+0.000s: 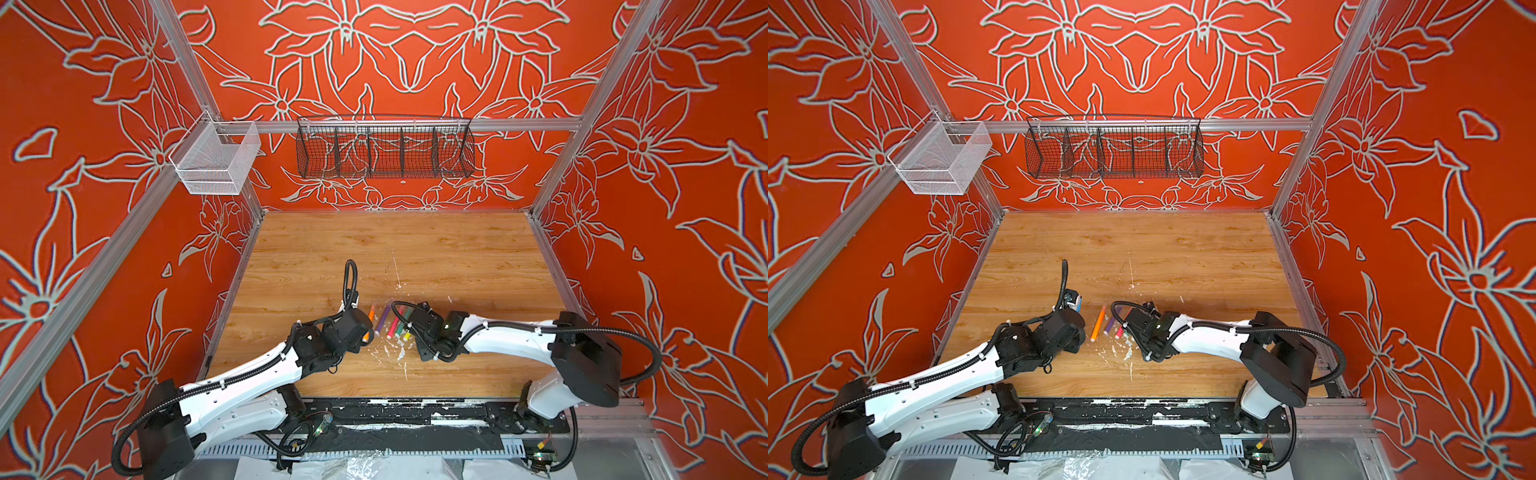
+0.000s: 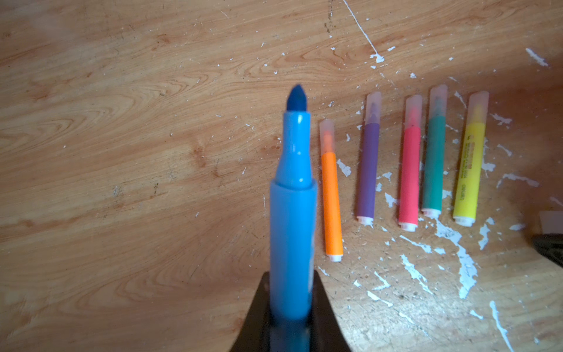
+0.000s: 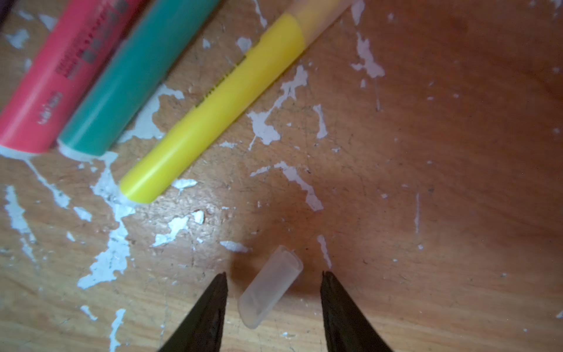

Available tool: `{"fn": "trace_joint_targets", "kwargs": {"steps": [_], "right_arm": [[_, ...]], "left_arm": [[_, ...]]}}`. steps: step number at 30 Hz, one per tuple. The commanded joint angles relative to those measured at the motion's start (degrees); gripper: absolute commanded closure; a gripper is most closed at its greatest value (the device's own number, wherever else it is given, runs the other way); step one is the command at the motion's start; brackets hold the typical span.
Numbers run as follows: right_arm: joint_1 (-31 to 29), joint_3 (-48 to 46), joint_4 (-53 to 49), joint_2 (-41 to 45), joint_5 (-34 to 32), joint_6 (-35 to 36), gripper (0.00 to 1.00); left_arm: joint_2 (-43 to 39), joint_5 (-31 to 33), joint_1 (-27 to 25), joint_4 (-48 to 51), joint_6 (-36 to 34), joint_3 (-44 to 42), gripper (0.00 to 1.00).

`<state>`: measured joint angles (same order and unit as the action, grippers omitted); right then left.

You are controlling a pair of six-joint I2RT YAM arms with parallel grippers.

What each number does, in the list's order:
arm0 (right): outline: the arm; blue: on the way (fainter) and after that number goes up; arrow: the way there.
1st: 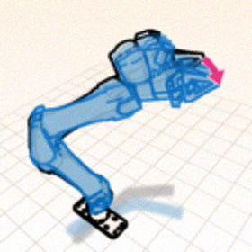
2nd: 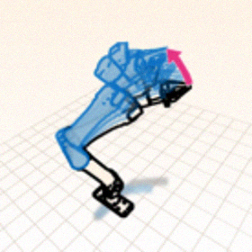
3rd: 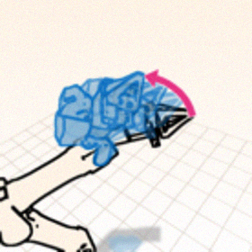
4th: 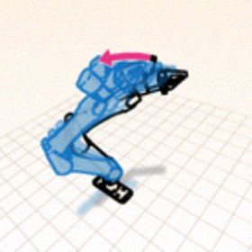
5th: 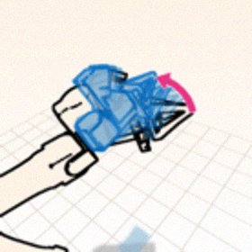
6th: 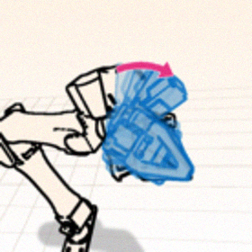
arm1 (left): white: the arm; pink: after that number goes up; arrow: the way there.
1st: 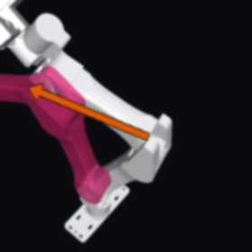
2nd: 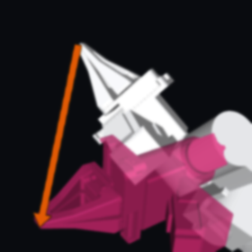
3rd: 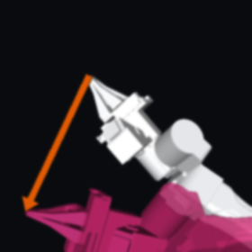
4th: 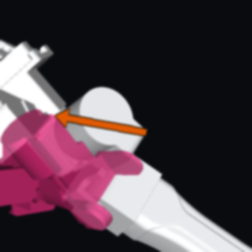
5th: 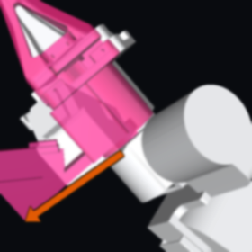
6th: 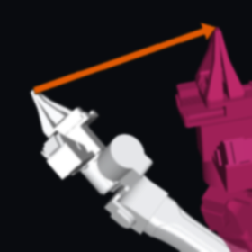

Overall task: Insert the pens into the pen caps
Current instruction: 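Close the right gripper on the translucent cap and lift it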

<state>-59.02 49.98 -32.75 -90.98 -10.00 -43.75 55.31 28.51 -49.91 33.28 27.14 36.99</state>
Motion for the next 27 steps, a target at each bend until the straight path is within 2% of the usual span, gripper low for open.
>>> {"fn": "trace_joint_targets", "kwargs": {"steps": [1,16,20,27], "right_arm": [[-0.39,0.38,-0.83,-1.14,-1.08,-1.40,0.50],[-0.55,-2.98,-2.62,1.36,-3.27,-3.43,0.68],[-0.35,-4.10,1.03,1.12,-1.73,-3.63,0.70],[0.27,-3.67,1.29,-0.91,-2.13,-3.46,0.72]], "left_arm": [[-0.45,0.23,0.16,-0.49,1.18,-0.17,1.00],[-1.98,0.18,0.16,-0.58,1.25,-0.77,1.00],[-2.14,0.09,0.16,-0.53,1.25,-0.82,1.00],[-2.14,-0.21,0.16,-0.67,1.12,-0.86,1.00]]}}
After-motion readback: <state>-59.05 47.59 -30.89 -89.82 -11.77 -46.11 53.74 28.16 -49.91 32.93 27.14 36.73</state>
